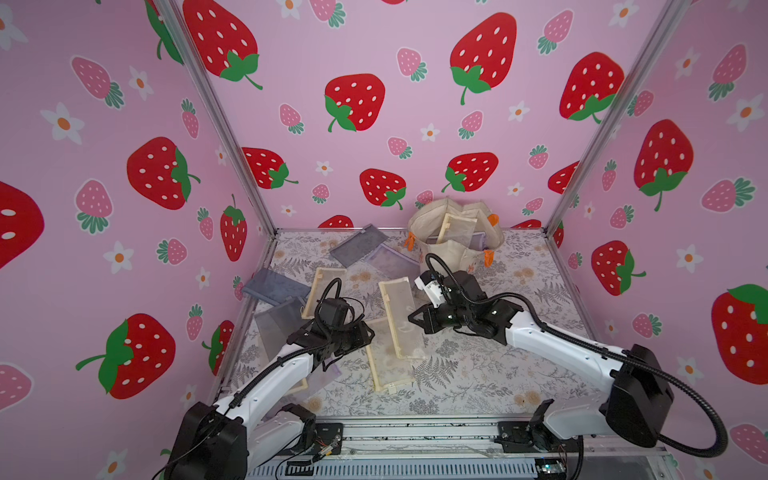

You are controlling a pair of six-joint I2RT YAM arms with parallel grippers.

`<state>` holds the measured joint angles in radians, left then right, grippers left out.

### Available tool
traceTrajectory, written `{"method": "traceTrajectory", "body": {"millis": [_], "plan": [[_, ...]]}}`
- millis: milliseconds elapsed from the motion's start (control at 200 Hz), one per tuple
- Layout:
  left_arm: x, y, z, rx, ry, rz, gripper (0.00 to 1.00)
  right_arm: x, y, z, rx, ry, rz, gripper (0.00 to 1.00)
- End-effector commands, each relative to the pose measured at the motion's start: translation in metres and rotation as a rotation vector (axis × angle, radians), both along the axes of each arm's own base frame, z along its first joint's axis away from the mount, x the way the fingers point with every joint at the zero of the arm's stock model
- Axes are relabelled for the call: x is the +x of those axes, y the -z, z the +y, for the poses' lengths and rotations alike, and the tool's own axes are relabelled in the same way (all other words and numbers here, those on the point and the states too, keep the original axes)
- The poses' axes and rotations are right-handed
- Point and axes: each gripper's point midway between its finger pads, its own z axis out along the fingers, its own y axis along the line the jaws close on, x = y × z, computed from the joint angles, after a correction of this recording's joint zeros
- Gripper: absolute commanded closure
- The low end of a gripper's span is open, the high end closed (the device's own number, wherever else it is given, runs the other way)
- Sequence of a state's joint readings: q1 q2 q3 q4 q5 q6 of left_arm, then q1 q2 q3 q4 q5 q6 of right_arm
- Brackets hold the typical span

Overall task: Put the pencil pouch into the canvas bag
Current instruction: Pick up the pencil pouch, then place the pencil pouch in the canvas bag.

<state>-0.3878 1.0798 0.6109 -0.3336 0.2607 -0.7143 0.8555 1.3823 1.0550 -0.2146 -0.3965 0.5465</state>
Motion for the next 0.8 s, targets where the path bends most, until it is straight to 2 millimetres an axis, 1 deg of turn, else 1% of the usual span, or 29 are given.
{"method": "traceTrajectory", "body": {"millis": [0,130,245,360,450,545,570,640,725,795], "plan": [[0.000,-0.018,0.007,0.068,0.038,-0.044,0.38,0.019,-0.050,-0.016,0.022,0.026,-0.088,1.00],[0.005,-0.039,0.000,0.039,0.068,-0.110,0.35,0.055,-0.110,-0.033,0.090,0.067,-0.161,1.00],[0.008,-0.053,-0.006,0.022,0.101,-0.140,0.34,0.099,-0.158,-0.056,0.144,0.158,-0.226,1.00],[0.010,-0.062,-0.013,0.009,0.131,-0.163,0.34,0.145,-0.199,-0.079,0.222,0.265,-0.277,1.00],[0.011,-0.065,-0.016,0.001,0.142,-0.169,0.34,0.176,-0.220,-0.093,0.240,0.342,-0.322,1.00],[0.013,-0.068,-0.019,-0.014,0.150,-0.178,0.34,0.209,-0.230,-0.108,0.239,0.415,-0.357,1.00],[0.013,-0.068,-0.019,-0.015,0.152,-0.180,0.34,0.218,-0.229,-0.111,0.229,0.431,-0.361,1.00],[0.013,-0.070,-0.020,-0.017,0.153,-0.185,0.34,0.240,-0.222,-0.121,0.197,0.472,-0.359,1.00],[0.013,-0.071,-0.019,-0.018,0.151,-0.198,0.34,0.261,-0.212,-0.131,0.172,0.505,-0.356,1.00],[0.014,-0.074,-0.019,-0.028,0.145,-0.218,0.34,0.278,-0.194,-0.138,0.133,0.530,-0.338,1.00]]}}
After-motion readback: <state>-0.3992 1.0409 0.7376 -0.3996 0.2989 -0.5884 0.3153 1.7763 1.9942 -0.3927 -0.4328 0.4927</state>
